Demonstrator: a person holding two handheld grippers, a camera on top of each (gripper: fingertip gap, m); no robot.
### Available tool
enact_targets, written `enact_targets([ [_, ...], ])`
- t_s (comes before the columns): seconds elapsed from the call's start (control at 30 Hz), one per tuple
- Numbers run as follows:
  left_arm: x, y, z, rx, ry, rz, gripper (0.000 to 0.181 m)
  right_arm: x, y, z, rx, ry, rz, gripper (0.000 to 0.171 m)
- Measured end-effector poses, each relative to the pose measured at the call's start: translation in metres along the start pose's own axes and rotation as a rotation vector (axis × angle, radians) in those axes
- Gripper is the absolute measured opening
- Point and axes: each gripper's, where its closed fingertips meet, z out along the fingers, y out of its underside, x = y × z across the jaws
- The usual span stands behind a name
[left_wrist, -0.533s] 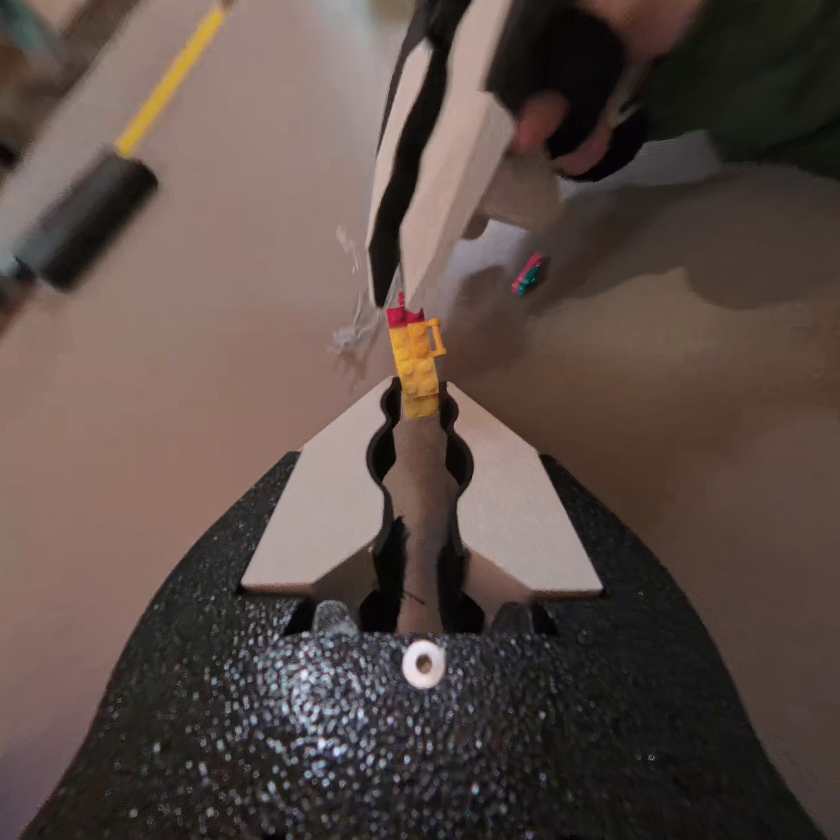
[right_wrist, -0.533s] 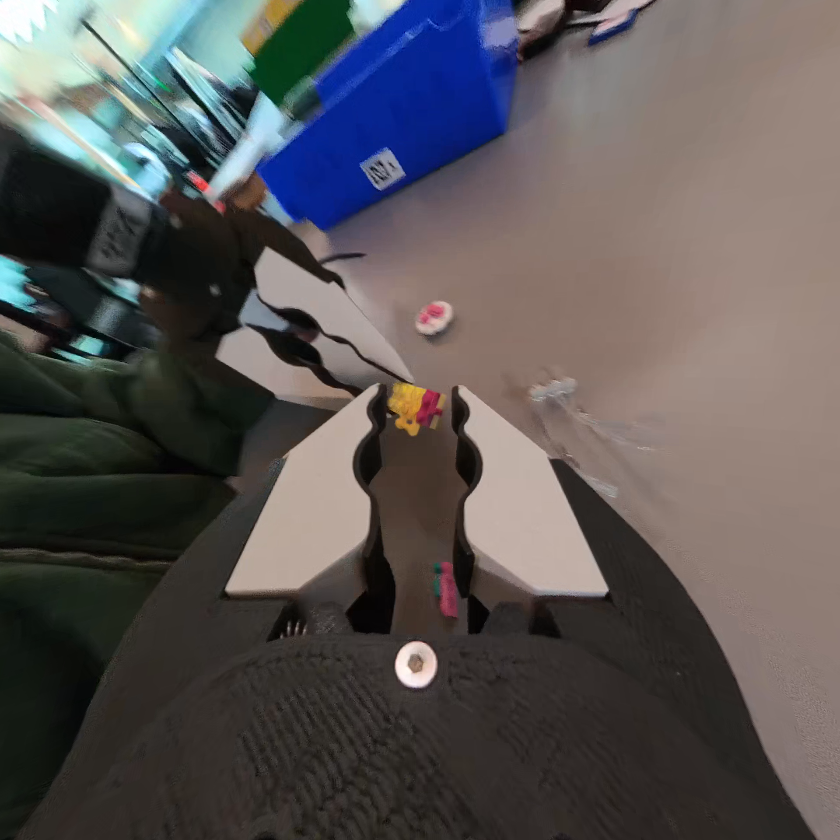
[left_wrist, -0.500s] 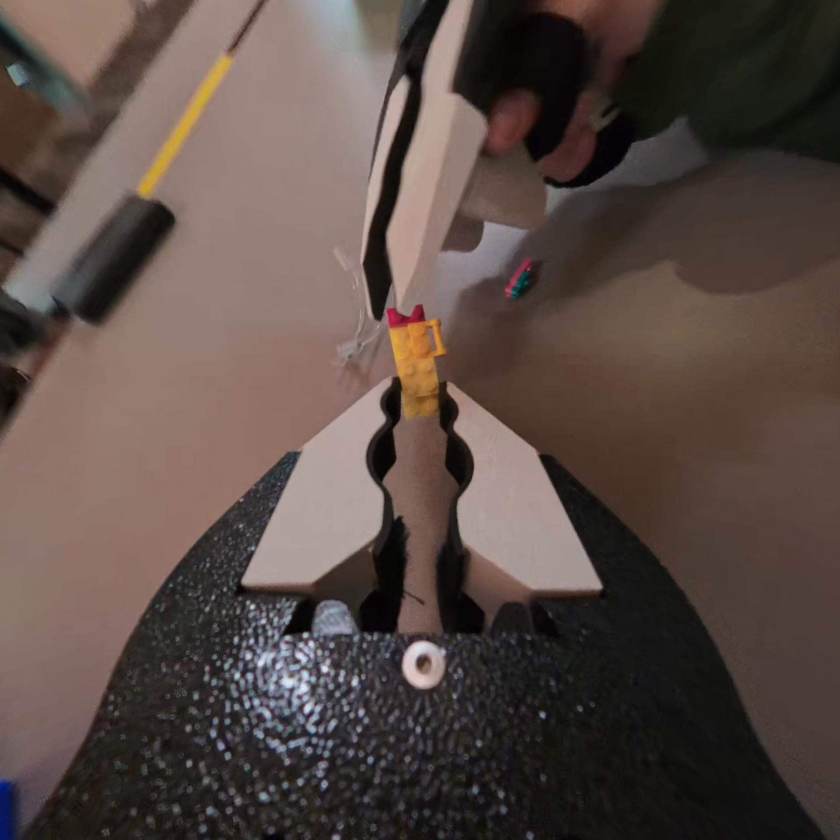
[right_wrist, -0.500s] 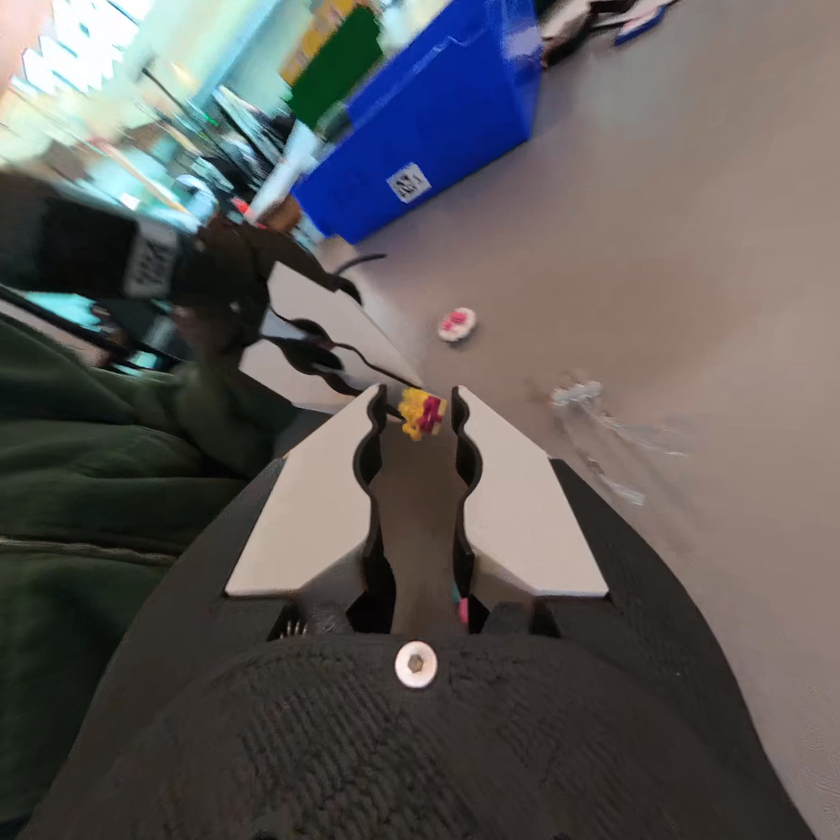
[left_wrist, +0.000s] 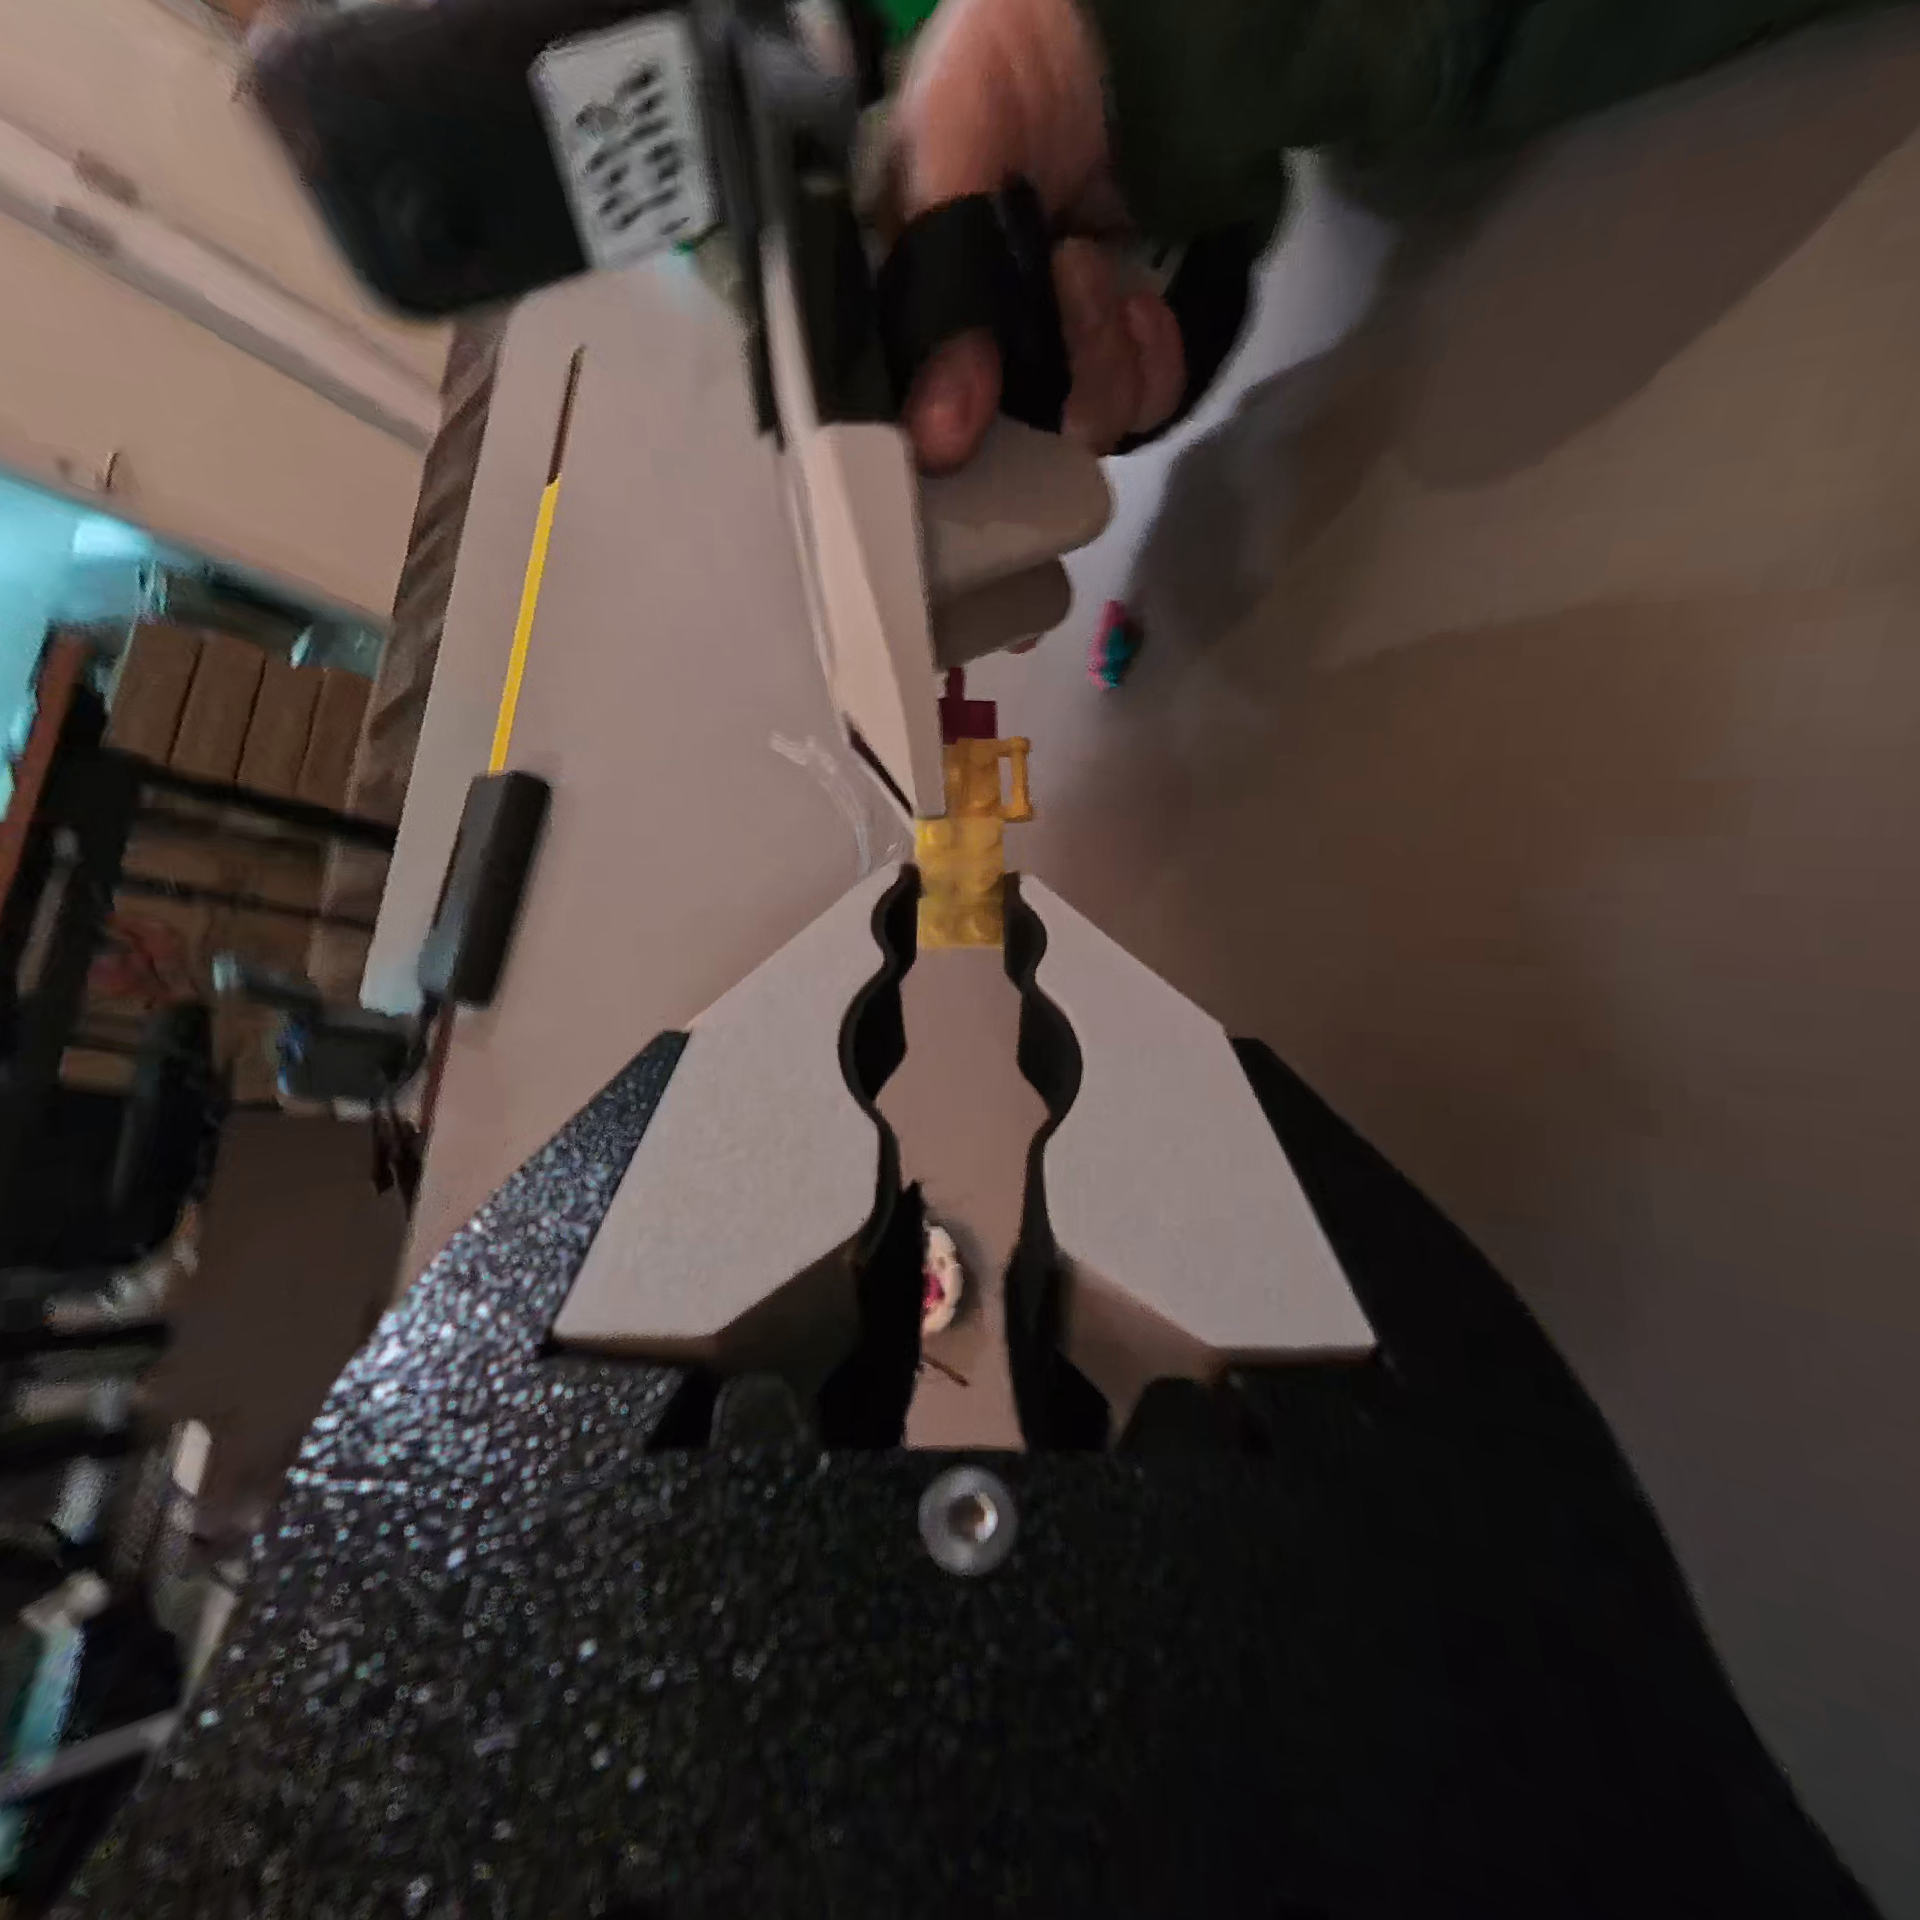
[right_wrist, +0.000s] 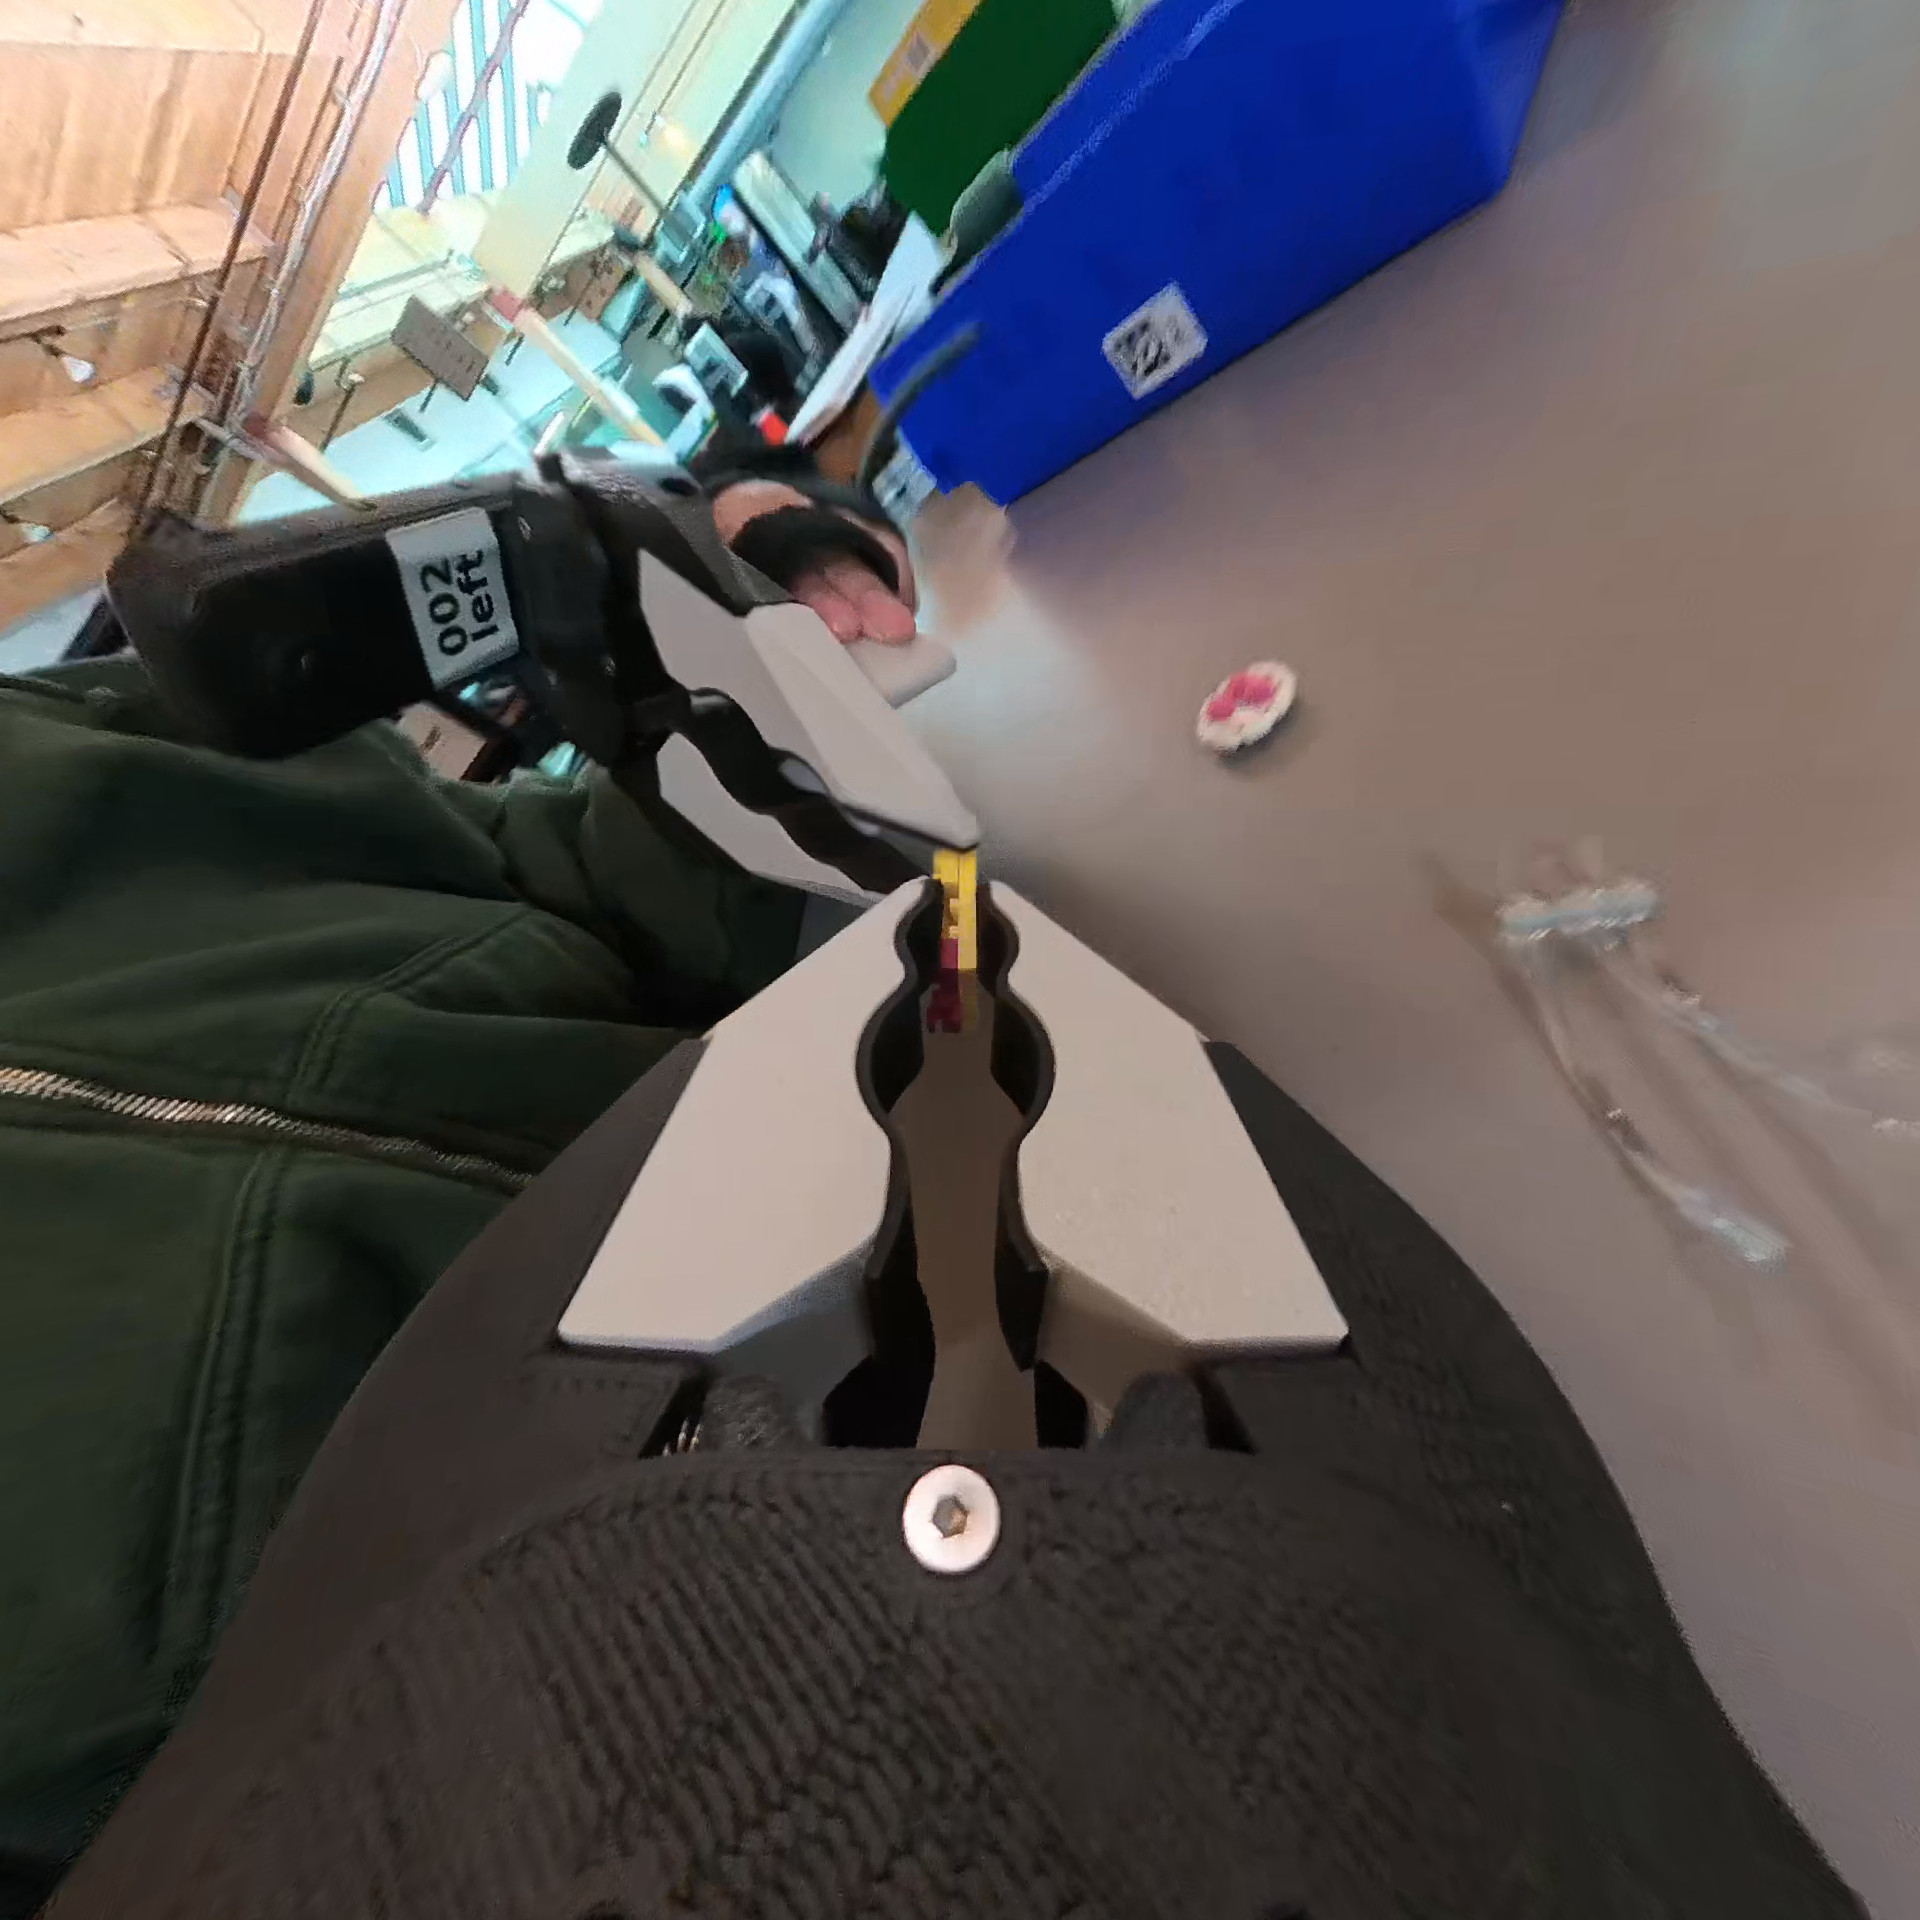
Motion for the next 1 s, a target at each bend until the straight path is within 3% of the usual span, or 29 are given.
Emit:
enact_targets([
  [0.03, -0.01, 0.001, 0.0, 0.007, -0.036, -0.109, 0.015, 0.0, -0.009, -0.003, 0.053, 0.013, -0.024, 0.004],
  [0.13, -0.045, -0.001, -0.006, 0.148, -0.118, -0.632, 0.026, -0.007, -0.041, -0.011, 0.254, 0.016, -0.107, 0.004],
  [0.27, -0.053, -0.032, -0.007, 0.534, 0.177, -1.168, 0.047, -0.021, -0.06, -0.014, 0.399, 0.009, -0.215, 0.004],
  [0.33, -0.052, -0.039, -0.007, 0.643, 0.287, -1.277, 0.026, -0.027, -0.064, -0.013, 0.438, 0.006, -0.254, 0.004],
  [0.4, -0.053, -0.046, -0.012, 0.748, 0.34, -1.332, 0.006, -0.032, -0.066, -0.014, 0.463, 0.003, -0.288, 0.003],
  [0.5, -0.055, -0.047, -0.013, 0.81, 0.332, -1.378, 0.006, -0.032, -0.068, -0.014, 0.475, 0.067, -0.363, 0.003],
  [0.6, -0.054, -0.043, -0.01, 0.767, 0.303, -1.383, 0.005, -0.024, -0.068, -0.014, 0.453, 0.229, -0.505, 0.003],
  [0.87, -0.052, -0.038, -0.02, 0.815, 0.341, -1.398, 0.005, -0.02, -0.068, -0.01, 0.435, 0.379, -0.632, 0.002],
  [0.9, -0.053, -0.041, -0.026, 0.859, 0.364, -1.387, 0.003, -0.009, -0.071, -0.018, 0.436, 0.455, -0.624, 0.0],
  [0.93, -0.053, -0.061, -0.052, 1.026, 0.465, -1.311, 0.001, 0.005, -0.072, -0.03, 0.439, 0.527, -0.596, 0.0],
  [0.97, -0.053, -0.067, -0.057, 1.023, 0.455, -1.283, 0.002, 0.006, -0.076, -0.039, 0.475, 0.502, -0.557, 0.0],
  [1.0, -0.05, -0.064, -0.049, 0.916, 0.37, -1.225, 0.002, 0.004, -0.079, -0.047, 0.514, 0.477, -0.53, 0.0],
])
